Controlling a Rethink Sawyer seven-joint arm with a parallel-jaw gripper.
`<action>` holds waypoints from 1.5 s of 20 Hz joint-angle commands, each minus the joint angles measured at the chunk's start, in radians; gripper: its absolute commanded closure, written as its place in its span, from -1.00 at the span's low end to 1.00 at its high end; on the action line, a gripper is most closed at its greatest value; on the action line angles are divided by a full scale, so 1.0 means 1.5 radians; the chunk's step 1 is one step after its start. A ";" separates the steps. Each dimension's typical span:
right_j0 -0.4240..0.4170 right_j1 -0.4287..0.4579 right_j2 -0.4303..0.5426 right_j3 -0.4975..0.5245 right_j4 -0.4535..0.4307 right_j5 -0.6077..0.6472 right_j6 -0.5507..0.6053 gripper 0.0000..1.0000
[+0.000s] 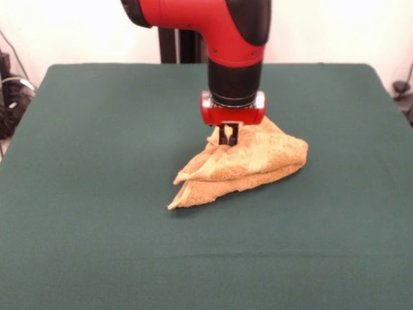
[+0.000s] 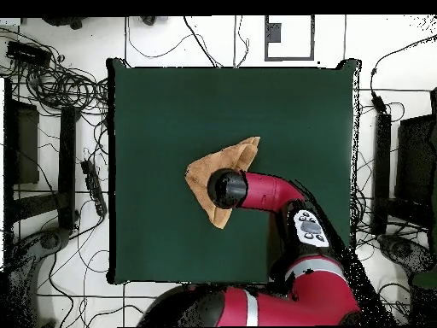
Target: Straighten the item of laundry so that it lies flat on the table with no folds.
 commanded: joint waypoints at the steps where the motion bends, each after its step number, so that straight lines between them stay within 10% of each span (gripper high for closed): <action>1: 0.043 0.083 0.062 -0.013 0.044 -0.102 0.158 1.00; 14: 0.027 0.050 0.071 0.002 0.053 -0.058 0.139 1.00; 23: 0.043 -0.119 0.022 -0.018 0.076 0.205 0.114 1.00; 30: 0.037 -0.100 0.031 -0.008 0.069 0.165 0.115 1.00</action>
